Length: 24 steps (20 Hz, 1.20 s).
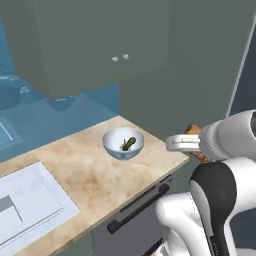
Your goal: Take the squash, garlic, and chicken drumstick from the freezer and place them in the bowl on the counter.
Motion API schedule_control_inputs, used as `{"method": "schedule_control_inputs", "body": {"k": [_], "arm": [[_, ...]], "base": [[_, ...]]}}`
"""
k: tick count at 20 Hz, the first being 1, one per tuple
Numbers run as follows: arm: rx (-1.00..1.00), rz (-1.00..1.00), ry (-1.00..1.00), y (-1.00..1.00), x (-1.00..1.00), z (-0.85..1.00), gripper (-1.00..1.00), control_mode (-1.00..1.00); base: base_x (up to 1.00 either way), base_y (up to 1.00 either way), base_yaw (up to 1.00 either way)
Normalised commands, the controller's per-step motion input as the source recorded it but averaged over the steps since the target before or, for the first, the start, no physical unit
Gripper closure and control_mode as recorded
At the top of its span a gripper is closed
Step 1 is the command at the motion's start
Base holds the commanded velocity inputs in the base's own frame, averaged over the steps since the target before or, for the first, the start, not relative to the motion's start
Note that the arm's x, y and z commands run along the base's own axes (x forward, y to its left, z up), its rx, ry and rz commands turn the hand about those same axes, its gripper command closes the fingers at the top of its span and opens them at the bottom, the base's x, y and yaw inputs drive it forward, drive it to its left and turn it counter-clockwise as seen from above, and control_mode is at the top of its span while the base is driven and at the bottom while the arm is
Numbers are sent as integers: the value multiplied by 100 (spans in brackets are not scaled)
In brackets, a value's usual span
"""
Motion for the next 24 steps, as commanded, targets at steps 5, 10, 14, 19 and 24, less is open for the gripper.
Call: {"method": "schedule_control_inputs", "body": {"k": [5,10,14,19,24], "arm": [[0,0,0,0,0,0,100,100],[0,0,0,0,0,0,100,100],[0,0,0,0,0,0,100,100],[0,1,0,1,31,-13,100,-100],[6,4,0,2,82,-53,100,-100]], "base": [[100,59,-12],[99,20,-6],[76,12,0],[39,5,1],[0,0,0]]}}
